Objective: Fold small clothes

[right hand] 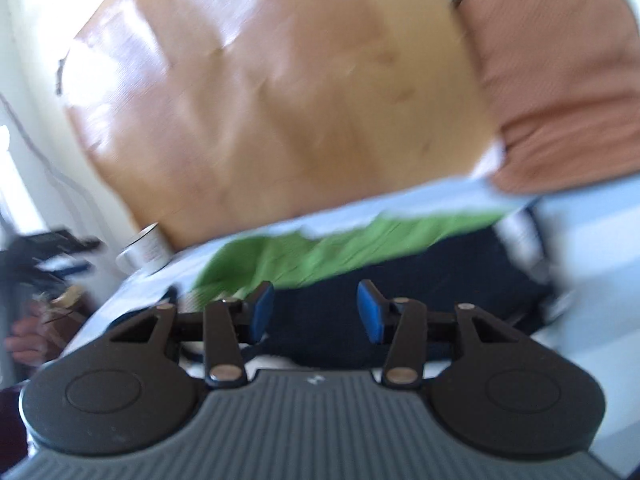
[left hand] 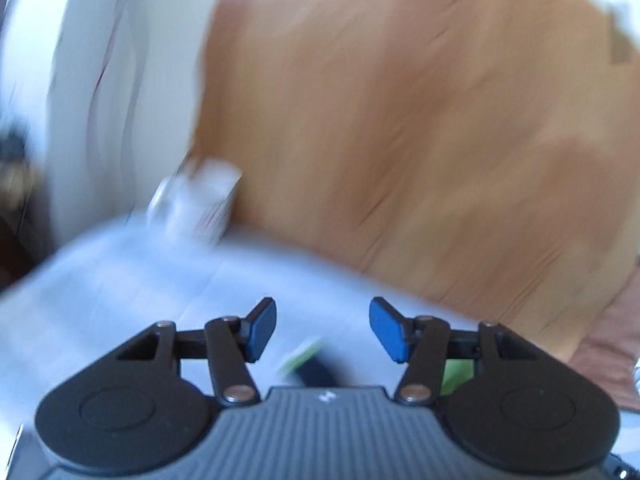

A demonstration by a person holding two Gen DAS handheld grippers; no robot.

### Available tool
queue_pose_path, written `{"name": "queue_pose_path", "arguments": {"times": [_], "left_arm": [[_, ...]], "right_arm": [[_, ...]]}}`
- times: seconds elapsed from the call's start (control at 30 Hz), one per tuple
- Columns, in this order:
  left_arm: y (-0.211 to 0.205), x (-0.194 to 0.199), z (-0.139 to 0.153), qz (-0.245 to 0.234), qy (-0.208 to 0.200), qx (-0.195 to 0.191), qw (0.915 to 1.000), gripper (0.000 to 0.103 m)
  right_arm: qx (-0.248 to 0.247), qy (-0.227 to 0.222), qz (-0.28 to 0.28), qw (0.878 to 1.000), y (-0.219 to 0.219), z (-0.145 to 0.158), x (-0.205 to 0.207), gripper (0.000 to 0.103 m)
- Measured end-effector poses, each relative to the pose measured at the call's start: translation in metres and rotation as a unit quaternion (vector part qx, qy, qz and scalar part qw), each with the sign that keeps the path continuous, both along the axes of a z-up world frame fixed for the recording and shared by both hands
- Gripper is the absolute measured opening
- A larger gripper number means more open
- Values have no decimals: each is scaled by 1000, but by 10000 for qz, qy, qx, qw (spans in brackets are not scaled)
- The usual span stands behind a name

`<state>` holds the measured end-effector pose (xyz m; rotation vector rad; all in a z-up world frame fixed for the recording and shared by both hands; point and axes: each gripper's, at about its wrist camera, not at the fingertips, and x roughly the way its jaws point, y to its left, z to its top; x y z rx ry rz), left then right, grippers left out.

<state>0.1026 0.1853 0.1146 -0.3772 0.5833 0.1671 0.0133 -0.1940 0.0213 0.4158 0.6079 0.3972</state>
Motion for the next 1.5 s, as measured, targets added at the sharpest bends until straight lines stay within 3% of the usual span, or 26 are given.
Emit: {"name": "queue_pose_path", "arguments": {"times": [0.13,0.2,0.23,0.27,0.37,0.4,0.47,0.53,0.6,0.67,0.8,1.03,1.13,1.2,1.23,1.3,1.33,1.43,1.5], "left_arm": [[19,-6,-45,-389,724,-737,9939,58],[21,-3,-63,-690,997,-1316,9839,73],[23,-1,-70,-806,1074,-1582,9782,74],[21,2,-78,-871,1149,-1775,9735,69],[15,10,-79,-898,1154,-1756,9735,13],[16,11,-77,-826,1126,-1803,9737,12],[26,7,-66,-508,799,-1767,9797,11],[45,-13,-42,-107,27,-1724,9850,10],[62,-34,-19,463,-809,-1685,9813,10],[70,-47,-1,473,-1304,-1717,9753,11],[49,-49,14,114,-1418,-1447,9792,11],[-13,-20,22,-827,-1295,-1479,9770,11],[-74,-13,38,-1687,-1399,-1408,9655,11],[-125,-12,39,-2461,-1318,-1278,9517,13],[-151,-12,34,-2872,-1157,-1198,9433,18],[-193,-16,16,-3561,-721,-1027,9260,47],[-206,-21,5,-3729,-564,-911,9217,48],[-207,-43,-16,-3925,-502,-731,9155,48],[-184,-55,-18,-3631,-676,-688,9267,52]], "right_arm": [[-249,76,417,9988,33,-14,-2,50],[-480,114,534,9974,44,-27,-3,50],[-502,196,557,9970,46,-30,-1,50],[-449,74,566,9974,45,-27,-2,50],[-214,228,565,9979,38,-30,2,50],[-138,258,539,9981,37,-32,4,50],[-28,283,510,9983,35,-33,5,50],[13,273,494,9984,35,-34,5,50],[42,285,519,9982,34,-34,5,50],[74,291,536,9981,33,-34,5,50],[163,310,464,9983,33,-35,5,50],[603,270,177,9977,19,-36,4,50],[1188,68,-480,9917,-10,-37,-2,50],[1451,8,-1213,9820,-34,-39,-8,52],[1504,-4,-1572,9761,-45,-40,-11,52],[1801,32,-1946,9642,-64,-45,-14,52],[1986,78,-2026,9589,-71,-48,-15,52],[2255,238,-2081,9515,-78,-54,-14,52],[2213,196,-2042,9534,-76,-52,-14,52]]}}
